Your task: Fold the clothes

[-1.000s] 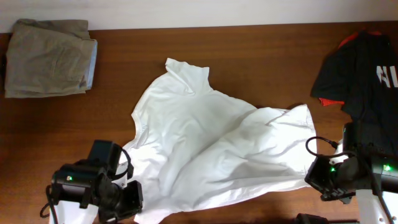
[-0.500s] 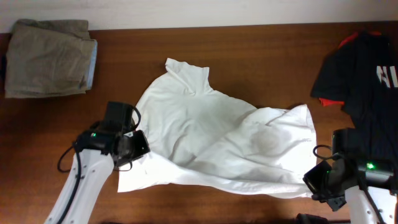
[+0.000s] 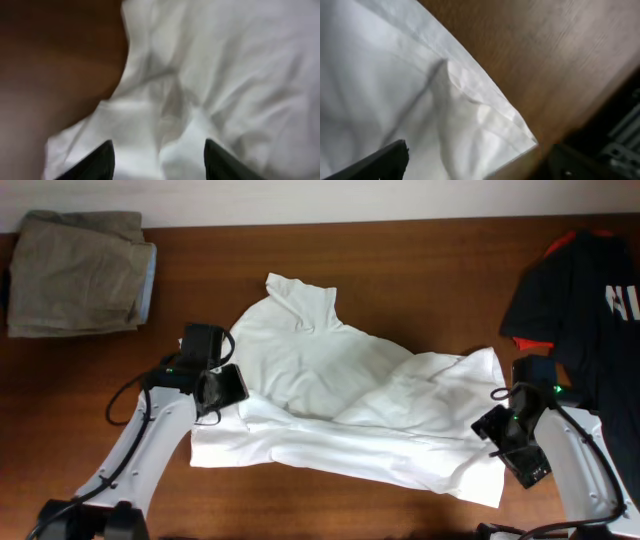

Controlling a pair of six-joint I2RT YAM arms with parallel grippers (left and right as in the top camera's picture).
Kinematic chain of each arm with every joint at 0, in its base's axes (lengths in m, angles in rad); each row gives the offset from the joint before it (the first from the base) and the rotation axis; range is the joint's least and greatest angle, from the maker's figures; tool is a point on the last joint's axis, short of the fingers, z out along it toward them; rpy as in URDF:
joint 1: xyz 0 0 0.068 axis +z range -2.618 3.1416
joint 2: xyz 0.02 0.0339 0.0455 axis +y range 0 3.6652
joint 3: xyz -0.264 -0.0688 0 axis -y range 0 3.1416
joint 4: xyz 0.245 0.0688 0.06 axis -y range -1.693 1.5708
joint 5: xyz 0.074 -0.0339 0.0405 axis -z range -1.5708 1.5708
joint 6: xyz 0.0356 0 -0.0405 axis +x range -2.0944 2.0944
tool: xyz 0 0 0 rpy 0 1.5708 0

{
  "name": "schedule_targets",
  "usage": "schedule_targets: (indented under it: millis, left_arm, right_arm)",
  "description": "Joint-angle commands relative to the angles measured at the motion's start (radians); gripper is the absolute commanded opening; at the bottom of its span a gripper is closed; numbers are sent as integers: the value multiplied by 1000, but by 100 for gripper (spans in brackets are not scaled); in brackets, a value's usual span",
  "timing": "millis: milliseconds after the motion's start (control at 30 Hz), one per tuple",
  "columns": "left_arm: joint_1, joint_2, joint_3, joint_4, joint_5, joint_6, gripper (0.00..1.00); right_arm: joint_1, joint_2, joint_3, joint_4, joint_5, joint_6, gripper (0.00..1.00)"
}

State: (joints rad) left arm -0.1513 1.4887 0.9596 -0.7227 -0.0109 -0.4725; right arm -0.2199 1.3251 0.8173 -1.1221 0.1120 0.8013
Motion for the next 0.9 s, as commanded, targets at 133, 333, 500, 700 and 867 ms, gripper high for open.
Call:
schedule_targets:
  millis: [133,333,500,700,867]
  left_arm:
    - [-3,14,19,-217,140,70,8]
    - [-3,228,3,-196,180,70,1]
    - [100,351,3,-94,180,62,1]
    - [373,367,3,-59,171,58,1]
    - [618,366,3,-61,174,58,1]
  right_arm:
    - [5,2,-10,5,-304,-360,33]
    - [5,2,-219,208,-452,-319,20]
    - [3,36,-312,338,-449,-187,22]
    - [4,187,-310,454,-433,-167,22]
    - [5,264,-124,452,-433,-248,22]
